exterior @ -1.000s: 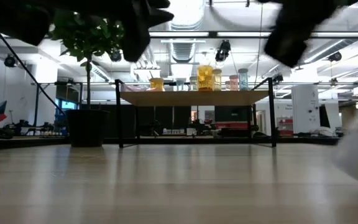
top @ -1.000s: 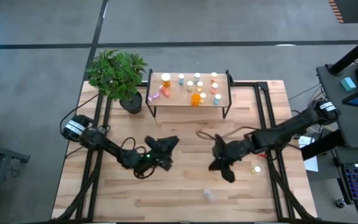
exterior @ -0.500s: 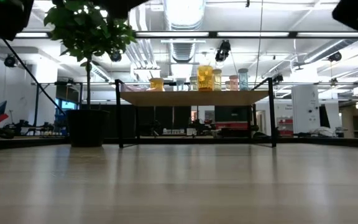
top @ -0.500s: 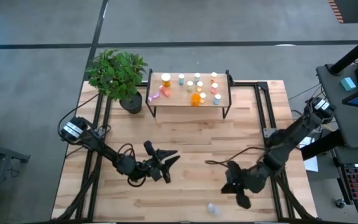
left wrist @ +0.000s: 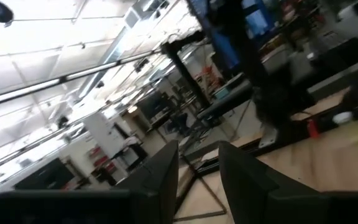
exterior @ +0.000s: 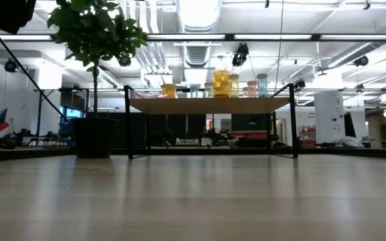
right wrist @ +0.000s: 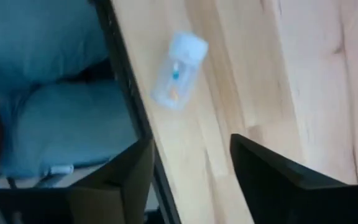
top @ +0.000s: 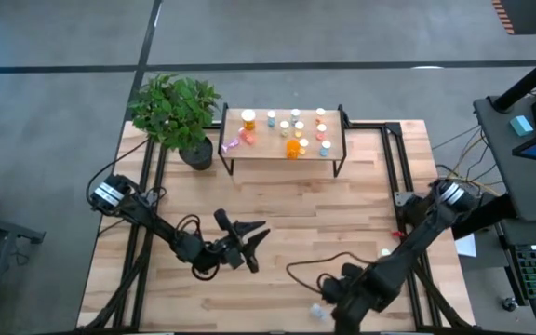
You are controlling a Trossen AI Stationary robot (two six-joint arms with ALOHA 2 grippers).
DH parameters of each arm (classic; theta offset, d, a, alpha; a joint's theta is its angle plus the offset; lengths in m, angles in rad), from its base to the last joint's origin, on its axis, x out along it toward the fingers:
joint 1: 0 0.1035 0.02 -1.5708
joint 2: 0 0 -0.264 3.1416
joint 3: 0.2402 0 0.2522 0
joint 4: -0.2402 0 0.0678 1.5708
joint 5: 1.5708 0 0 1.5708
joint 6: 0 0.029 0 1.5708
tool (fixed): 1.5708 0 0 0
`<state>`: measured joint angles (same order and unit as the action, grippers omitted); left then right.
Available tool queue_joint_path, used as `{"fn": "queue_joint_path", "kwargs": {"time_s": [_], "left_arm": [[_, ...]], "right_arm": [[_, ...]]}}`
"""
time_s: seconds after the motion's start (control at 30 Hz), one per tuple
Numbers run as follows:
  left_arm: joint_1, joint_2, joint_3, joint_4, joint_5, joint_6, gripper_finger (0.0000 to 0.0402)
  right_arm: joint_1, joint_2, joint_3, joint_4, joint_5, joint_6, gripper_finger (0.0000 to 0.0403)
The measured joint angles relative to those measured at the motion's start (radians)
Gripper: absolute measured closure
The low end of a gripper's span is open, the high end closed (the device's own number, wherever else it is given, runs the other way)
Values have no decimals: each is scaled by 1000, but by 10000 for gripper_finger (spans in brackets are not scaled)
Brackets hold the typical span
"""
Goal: Pick and place medicine bottles onto shelf by color
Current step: Put the transparent pill bottle on the shelf
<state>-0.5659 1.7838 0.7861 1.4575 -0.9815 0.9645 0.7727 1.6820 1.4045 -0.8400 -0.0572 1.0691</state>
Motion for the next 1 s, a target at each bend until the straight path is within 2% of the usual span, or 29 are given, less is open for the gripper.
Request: {"fn": "queue_joint_path", "kwargs": {"time_s": [0.13, 0.23, 0.43, 0.83, 1.0], "left_arm": [[0, -4, 40, 3, -114, 103, 304], [1, -20, 68, 8, -184, 159, 304], [-24, -63, 79, 8, -187, 175, 304], [-104, -77, 77, 8, -186, 168, 304], [-114, -77, 77, 7, -185, 169, 304]], "right_arm": [[0, 88, 93, -27, 39, 39, 174], [7, 125, 129, -26, 76, 38, 164], [22, 190, 131, 24, 93, 89, 163], [22, 302, 129, -72, 140, 122, 170], [22, 314, 129, -71, 174, 89, 199]]}}
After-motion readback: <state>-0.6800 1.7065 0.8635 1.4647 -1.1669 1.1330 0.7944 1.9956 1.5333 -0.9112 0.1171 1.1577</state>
